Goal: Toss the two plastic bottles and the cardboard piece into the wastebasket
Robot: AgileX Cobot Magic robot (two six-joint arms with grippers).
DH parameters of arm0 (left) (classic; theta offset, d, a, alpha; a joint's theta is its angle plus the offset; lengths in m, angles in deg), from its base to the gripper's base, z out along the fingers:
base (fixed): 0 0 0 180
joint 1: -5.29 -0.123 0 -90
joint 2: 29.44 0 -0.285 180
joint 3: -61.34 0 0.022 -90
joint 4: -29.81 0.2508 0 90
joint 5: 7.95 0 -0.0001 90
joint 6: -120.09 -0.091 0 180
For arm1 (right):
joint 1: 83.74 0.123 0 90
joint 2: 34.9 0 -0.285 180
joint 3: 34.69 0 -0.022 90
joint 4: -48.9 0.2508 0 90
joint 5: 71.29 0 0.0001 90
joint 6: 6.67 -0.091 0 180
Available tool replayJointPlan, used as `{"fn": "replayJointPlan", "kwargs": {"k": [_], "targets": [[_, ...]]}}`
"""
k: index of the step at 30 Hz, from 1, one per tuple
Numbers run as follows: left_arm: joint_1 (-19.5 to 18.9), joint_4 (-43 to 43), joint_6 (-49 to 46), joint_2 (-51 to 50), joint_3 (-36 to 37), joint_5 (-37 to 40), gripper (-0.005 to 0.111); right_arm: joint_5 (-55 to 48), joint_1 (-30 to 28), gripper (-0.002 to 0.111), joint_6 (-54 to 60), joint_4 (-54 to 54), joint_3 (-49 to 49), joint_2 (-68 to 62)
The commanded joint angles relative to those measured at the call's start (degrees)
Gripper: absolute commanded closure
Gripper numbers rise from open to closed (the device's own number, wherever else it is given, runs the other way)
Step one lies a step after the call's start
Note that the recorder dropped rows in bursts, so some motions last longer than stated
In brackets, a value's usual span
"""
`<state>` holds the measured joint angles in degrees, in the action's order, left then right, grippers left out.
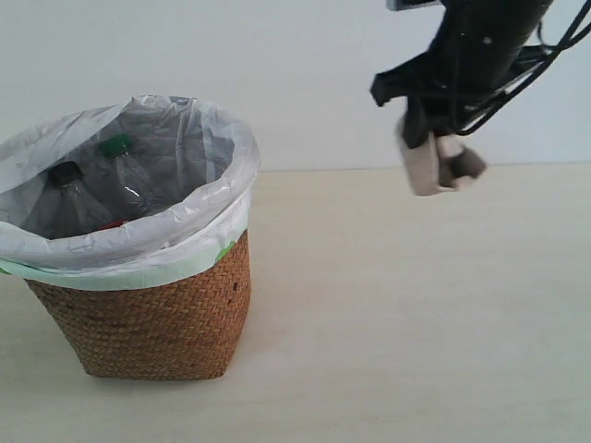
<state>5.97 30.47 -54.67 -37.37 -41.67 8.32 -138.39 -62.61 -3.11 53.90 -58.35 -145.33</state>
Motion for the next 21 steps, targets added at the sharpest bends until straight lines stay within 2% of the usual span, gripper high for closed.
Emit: {"fn": "replayJointPlan", "kwargs": {"k": [1,2,4,5,7,9,10,11,12,17,19,21], "targets": [[-0.12,0.28,0.31,0.15,0.23,-0.38,0.103,2.62,-0.01,0.108,16.49,29.28,0.28,0.23],[-0.12,0.28,0.31,0.15,0.23,-0.38,0.103,2.37,-0.01,0.108,21.02,37.30,0.28,0.23],[-0.12,0.28,0.31,0.15,0.23,-0.38,0.103,2.37,-0.01,0.108,25.57,46.25,0.28,0.23],[-0.12,0.28,0.31,0.15,0.23,-0.38,0.103,2.37,-0.01,0.108,26.61,49.21,0.28,0.23],[-0.12,0.28,0.31,0.15,0.23,-0.38,0.103,4.06,-0.01,0.108,26.88,48.34,0.16,0.65],[-0.12,0.28,0.31,0.15,0.23,-0.38,0.103,6.48,-0.01,0.108,21.32,39.72,0.16,1.30],[-0.12,0.28,0.31,0.15,0.23,-0.38,0.103,8.17,-0.01,0.108,15.01,29.86,0.16,1.86],[-0.12,0.28,0.31,0.15,0.23,-0.38,0.103,8.65,-0.01,0.108,11.89,24.52,0.16,2.14],[-0.12,0.28,0.31,0.15,0.23,-0.38,0.103,8.77,-0.01,0.108,5.81,13.07,0.16,2.85],[-0.12,0.28,0.31,0.15,0.23,-0.38,0.103,4.14,-0.01,0.108,-9.28,-13.87,0.16,4.54],[-0.12,0.28,0.31,0.15,0.23,-0.38,0.103,1.16,-0.01,0.108,-12.47,-21.86,0.16,4.66],[-0.12,0.28,0.31,0.15,0.23,-0.38,0.103,0.01,-0.01,0.108,-14.90,-24.70,0.16,4.66]]}}
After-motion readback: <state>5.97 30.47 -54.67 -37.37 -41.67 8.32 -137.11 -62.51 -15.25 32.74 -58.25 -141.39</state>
